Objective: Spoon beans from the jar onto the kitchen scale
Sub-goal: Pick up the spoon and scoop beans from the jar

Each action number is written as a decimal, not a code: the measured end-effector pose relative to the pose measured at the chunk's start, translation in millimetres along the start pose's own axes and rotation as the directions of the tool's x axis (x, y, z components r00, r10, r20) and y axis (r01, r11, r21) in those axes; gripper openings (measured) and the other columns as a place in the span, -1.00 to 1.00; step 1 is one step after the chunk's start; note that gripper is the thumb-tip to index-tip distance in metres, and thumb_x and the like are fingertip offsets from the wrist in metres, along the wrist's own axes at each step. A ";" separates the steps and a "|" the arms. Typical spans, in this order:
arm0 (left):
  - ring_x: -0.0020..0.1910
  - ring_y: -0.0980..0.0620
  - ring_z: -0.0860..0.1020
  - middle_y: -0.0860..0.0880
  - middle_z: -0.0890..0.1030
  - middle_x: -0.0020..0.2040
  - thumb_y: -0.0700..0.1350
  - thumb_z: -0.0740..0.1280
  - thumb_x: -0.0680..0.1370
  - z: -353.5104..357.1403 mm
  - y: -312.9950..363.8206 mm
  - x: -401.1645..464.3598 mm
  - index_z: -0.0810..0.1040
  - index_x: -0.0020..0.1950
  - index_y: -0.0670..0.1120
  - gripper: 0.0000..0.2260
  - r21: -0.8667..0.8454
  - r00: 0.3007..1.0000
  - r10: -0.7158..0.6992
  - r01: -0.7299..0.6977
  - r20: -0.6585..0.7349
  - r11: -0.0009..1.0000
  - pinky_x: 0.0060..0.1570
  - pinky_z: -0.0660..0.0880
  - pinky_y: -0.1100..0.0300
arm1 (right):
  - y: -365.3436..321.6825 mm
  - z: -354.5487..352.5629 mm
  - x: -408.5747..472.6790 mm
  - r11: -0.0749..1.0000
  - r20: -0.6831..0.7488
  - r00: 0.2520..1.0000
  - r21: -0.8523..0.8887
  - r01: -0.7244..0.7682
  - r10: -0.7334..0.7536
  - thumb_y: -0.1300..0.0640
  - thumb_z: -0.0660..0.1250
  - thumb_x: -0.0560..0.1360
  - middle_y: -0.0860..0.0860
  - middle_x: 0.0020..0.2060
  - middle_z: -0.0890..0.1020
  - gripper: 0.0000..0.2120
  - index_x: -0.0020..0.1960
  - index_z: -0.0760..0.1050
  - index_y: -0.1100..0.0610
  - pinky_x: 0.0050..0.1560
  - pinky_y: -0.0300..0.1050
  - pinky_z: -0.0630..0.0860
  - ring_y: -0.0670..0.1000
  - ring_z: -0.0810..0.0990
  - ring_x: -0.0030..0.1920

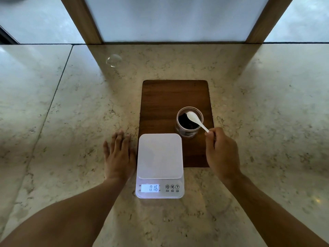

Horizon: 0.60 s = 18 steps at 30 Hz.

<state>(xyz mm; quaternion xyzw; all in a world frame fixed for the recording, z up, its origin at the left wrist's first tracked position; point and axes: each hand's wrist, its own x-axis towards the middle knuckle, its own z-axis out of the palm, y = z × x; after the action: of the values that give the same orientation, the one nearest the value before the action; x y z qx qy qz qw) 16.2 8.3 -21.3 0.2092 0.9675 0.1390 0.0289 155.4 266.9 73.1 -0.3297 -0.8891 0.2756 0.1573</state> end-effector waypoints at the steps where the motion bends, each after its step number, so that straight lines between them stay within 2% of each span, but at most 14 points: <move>1: 0.56 -0.11 0.08 -0.13 0.25 0.55 0.06 -0.05 0.56 0.5 -0.2 0.2 0.33 0.47 -0.09 -0.48 0.005 1.000 0.005 -0.005 0.003 1.000 0.48 -0.05 -0.24 | -0.7 -0.2 1.4 1.000 0.002 1.000 -0.017 0.012 -0.012 0.11 0.18 0.64 -0.01 -0.42 0.53 -0.81 -0.03 0.52 0.16 -0.50 -0.11 0.45 -0.03 0.47 -0.47; 3: 0.56 -0.12 0.07 -0.14 0.25 0.55 0.06 -0.05 0.57 1.9 0.4 0.0 0.32 0.47 -0.10 -0.47 0.015 1.000 0.013 -0.013 0.005 1.000 0.48 -0.06 -0.24 | -1.0 -0.8 6.2 0.996 -0.002 0.997 -0.061 0.071 -0.071 0.12 0.21 0.63 -0.01 -0.37 0.55 -0.83 -0.04 0.53 0.16 -0.44 -0.09 0.48 -0.02 0.49 -0.42; 6: 0.56 -0.11 0.08 -0.14 0.26 0.54 0.06 -0.04 0.56 2.4 1.3 -1.4 0.34 0.46 -0.10 -0.47 0.006 1.000 0.014 -0.014 -0.003 1.000 0.48 -0.05 -0.24 | -1.6 0.6 14.4 0.980 -0.013 0.987 -0.123 0.155 -0.158 0.12 0.25 0.60 0.00 -0.35 0.59 -0.83 -0.08 0.56 0.15 -0.44 -0.15 0.41 -0.03 0.48 -0.42; 10: 0.56 -0.11 0.08 -0.13 0.26 0.54 0.08 -0.05 0.55 1.8 -0.2 1.4 0.35 0.46 -0.11 -0.45 0.016 1.000 0.008 -0.008 -0.006 1.000 0.48 -0.06 -0.23 | -5.3 5.2 24.0 0.961 -0.009 0.979 -0.189 0.200 -0.205 0.13 0.25 0.60 0.05 -0.31 0.60 -0.84 -0.10 0.55 0.15 -0.43 -0.12 0.42 0.02 0.49 -0.40; 14: 0.56 -0.11 0.08 -0.14 0.27 0.54 0.08 -0.04 0.55 0.4 2.8 0.6 0.37 0.45 -0.12 -0.45 0.014 1.000 0.012 -0.012 -0.014 1.000 0.49 -0.06 -0.22 | -6.0 2.3 26.2 0.958 0.061 0.973 -0.173 0.230 -0.223 0.13 0.25 0.61 0.06 -0.22 0.63 -0.85 -0.04 0.56 0.16 -0.36 -0.04 0.50 0.07 0.55 -0.32; 18: 0.56 -0.11 0.09 -0.14 0.28 0.53 0.09 -0.05 0.55 -0.2 3.9 0.3 0.37 0.44 -0.12 -0.45 0.013 1.000 0.004 -0.004 -0.015 1.000 0.49 -0.06 -0.22 | -4.4 -8.5 23.4 0.952 0.045 0.962 -0.139 0.273 -0.270 0.19 0.32 0.56 0.07 -0.23 0.66 -0.90 -0.07 0.59 0.17 -0.36 -0.03 0.53 0.08 0.57 -0.34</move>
<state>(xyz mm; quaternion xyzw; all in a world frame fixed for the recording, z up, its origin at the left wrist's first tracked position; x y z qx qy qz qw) 17.5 11.8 -20.1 0.2101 0.9682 0.1344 0.0198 140.0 283.1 84.8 -0.2113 -0.9455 0.1906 0.1584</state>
